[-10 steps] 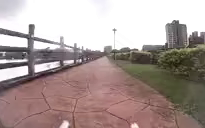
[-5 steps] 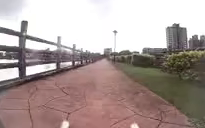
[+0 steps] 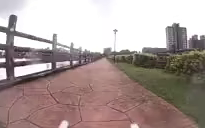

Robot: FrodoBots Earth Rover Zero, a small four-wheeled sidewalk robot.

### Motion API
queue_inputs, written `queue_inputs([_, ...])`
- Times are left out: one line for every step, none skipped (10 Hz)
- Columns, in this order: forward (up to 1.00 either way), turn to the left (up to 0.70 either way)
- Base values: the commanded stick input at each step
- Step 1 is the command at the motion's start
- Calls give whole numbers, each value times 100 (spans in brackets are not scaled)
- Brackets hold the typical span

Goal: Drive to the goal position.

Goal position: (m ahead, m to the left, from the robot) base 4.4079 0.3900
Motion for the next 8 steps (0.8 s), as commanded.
queue_inputs([70, 0])
queue_inputs([70, 0])
queue_inputs([70, 0])
queue_inputs([70, 0])
queue_inputs([70, 0])
queue_inputs([70, 0])
queue_inputs([70, 0])
queue_inputs([70, 0])
